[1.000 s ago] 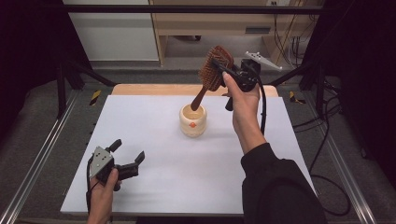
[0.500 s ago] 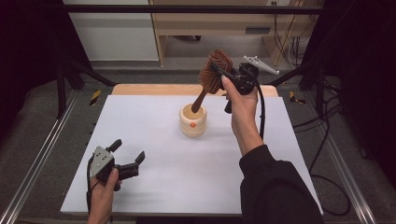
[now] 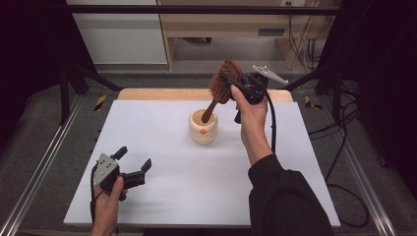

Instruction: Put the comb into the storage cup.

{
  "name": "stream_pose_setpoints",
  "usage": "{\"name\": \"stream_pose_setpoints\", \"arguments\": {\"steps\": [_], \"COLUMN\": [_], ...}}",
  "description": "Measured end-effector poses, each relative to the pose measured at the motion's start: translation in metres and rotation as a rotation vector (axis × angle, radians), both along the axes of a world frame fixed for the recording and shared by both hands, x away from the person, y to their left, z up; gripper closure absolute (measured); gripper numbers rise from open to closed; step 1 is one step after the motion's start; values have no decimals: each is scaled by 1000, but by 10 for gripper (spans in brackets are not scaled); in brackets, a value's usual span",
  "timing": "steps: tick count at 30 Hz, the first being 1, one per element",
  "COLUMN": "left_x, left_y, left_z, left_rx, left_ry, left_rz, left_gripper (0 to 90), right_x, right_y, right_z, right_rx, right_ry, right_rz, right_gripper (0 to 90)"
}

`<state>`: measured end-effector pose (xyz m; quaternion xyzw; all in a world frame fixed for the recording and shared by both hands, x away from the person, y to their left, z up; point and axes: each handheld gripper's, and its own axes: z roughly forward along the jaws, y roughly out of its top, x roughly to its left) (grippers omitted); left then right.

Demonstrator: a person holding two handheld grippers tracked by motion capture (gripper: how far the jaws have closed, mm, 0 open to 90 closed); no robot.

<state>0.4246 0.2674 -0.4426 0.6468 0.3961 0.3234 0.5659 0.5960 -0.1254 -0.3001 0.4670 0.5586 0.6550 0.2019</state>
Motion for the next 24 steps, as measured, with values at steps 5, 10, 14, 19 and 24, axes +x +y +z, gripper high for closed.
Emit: {"name": "stream_pose_setpoints", "arguments": {"steps": [5,10,14,19,24], "left_x": [0,0,0,0,0], "left_y": [2,2,1,1,2], "left_z": [0,0,0,-1,-1], "left_rx": [0,-2,1,1,-1], "left_ry": [2,4,3,4,4], "left_rz": [2,4,2,2,3], "left_gripper": [17,17,17,17,17], "right_x": [2,3,5,7,8], "right_y": [3,6,7,10,12], "right_z": [-6,-10,-14,-16,-19], "right_rx": [-10,-13,-18,-22,-33], "right_ry": [6,16,20,24,29], "right_rz": [-1,-5,-5,-2,-1], "right_gripper": [508,508,507,507,507]}}
